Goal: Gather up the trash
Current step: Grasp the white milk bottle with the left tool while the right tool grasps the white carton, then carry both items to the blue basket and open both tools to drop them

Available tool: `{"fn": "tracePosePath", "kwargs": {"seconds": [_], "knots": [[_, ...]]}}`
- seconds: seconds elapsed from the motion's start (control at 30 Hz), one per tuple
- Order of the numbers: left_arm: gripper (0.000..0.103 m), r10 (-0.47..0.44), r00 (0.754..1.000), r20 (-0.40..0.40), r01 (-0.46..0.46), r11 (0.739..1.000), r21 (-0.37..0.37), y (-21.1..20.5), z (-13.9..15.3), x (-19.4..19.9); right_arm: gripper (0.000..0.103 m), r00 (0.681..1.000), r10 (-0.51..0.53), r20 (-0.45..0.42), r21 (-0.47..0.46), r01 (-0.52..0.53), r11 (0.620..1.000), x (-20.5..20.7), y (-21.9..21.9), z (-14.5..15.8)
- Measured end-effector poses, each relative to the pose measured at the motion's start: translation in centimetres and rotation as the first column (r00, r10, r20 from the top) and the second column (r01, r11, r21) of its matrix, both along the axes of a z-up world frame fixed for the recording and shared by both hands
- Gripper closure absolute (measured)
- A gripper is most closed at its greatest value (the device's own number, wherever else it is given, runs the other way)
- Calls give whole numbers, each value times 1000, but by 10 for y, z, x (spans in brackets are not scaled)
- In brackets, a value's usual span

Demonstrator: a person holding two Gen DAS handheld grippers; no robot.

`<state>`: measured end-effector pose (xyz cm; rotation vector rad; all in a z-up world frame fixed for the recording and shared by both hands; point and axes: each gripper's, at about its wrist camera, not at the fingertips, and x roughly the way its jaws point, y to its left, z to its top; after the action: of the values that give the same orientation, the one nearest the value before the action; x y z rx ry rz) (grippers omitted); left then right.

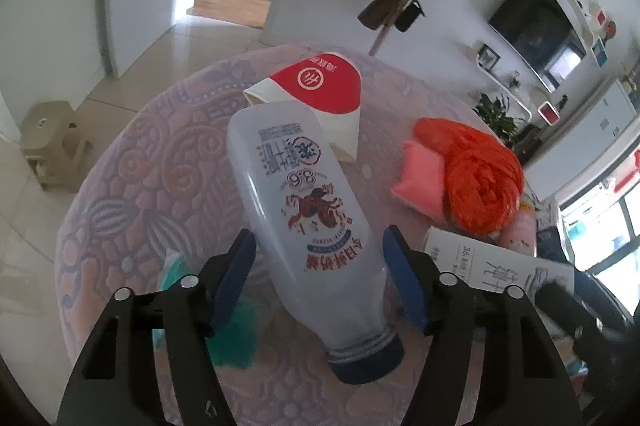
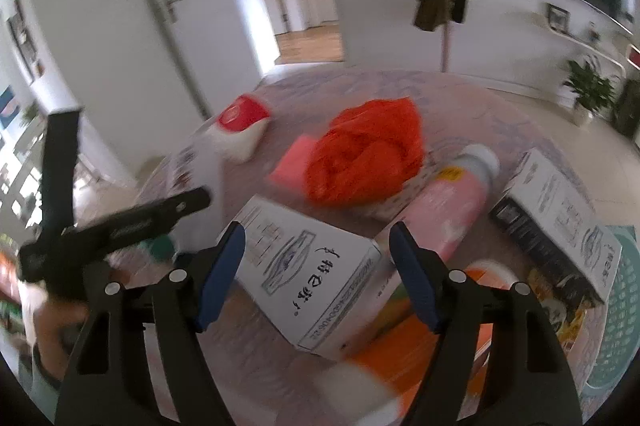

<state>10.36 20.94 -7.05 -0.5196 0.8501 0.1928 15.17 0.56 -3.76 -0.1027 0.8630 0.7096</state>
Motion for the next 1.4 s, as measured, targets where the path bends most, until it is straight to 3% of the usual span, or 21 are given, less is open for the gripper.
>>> {"fn": "tracePosePath", "kwargs": {"seconds": [0.23,0.33,0.47,0.67,0.83,0.93,1.0,1.07,1.27,1.4], "knots": [[46,-37,999,-4,37,999,-13,-1,2,-13,32,994,97,-57,-10,-98,995,-52,7,-11],[46,-41,999,-19,41,999,11,-1,4,-18,32,997,80,9,-84,-79,993,-66,14,-16],[46,-39,999,-31,40,999,35,2,6,-21,32,995,70,72,-164,-58,985,-64,22,-22],[44,-49,998,-35,51,998,46,0,4,-17,32,994,80,74,-215,-63,975,-46,32,-37],[43,-51,997,-57,53,998,42,-2,-4,-10,31,992,111,-62,-146,-119,982,-38,30,-57],[43,-53,997,-58,56,997,50,-4,-7,-9,34,994,92,-59,-143,-99,985,-40,27,-62],[43,-54,997,-60,58,996,66,-6,-7,-9,44,996,74,-55,-142,-81,986,-42,26,-64],[44,-55,997,-55,59,996,69,-9,-7,-10,48,998,63,-27,-149,-67,987,-45,24,-63],[44,-40,997,59,38,998,41,-12,14,-26,49,1000,19,-21,-48,-20,999,-44,5,-38],[44,-77,985,154,71,996,44,-24,44,-36,49,999,-28,45,34,27,999,-47,-17,-2]]}}
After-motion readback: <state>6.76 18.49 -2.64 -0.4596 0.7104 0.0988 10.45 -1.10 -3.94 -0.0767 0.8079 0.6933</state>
